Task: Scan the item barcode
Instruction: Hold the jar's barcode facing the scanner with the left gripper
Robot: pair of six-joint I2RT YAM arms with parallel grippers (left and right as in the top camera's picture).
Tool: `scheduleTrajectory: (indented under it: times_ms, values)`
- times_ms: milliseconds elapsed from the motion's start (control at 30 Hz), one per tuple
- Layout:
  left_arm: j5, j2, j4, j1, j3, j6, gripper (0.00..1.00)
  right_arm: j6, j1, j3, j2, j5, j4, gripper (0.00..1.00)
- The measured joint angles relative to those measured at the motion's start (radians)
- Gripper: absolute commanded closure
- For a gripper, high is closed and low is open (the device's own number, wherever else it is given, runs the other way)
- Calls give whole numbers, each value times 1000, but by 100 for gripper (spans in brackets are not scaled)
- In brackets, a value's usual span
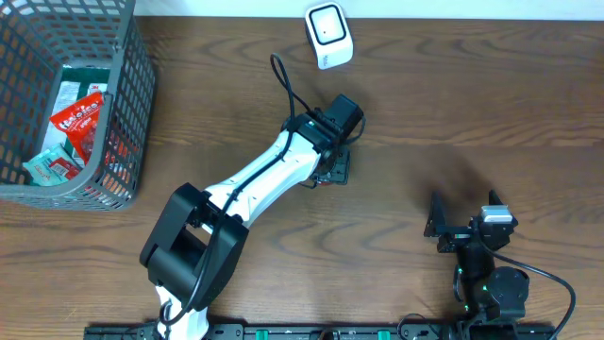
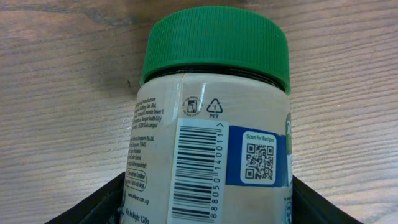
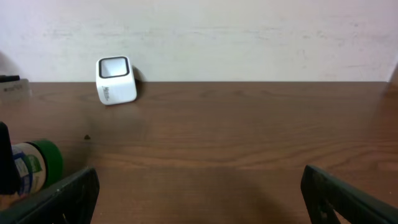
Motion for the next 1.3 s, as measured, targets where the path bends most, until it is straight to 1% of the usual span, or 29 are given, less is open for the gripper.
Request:
scheduleTrajectory:
  times_ms: [233, 900, 933, 1000, 1100, 1167, 1300]
  values:
    - [-7, 1, 69, 0, -42, -8, 46, 0, 0, 0, 0, 0, 0, 1]
    - [-29, 23, 156, -3, -92, -28, 44, 0, 0, 0, 0, 0, 0, 1]
    - [-29, 30, 156, -4, -93, -28, 39, 0, 0, 0, 0, 0, 0, 1]
    - [-27, 40, 156, -4, -93, -28, 26, 0, 0, 0, 0, 0, 0, 1]
    - [-26, 40, 156, -4, -93, -30, 16, 0, 0, 0, 0, 0, 0, 1]
    - [-26, 41, 152, -4, -94, -25, 13, 0, 0, 0, 0, 0, 0, 1]
    - [-26, 41, 148, -4, -95, 18, 12, 0, 0, 0, 0, 0, 0, 1]
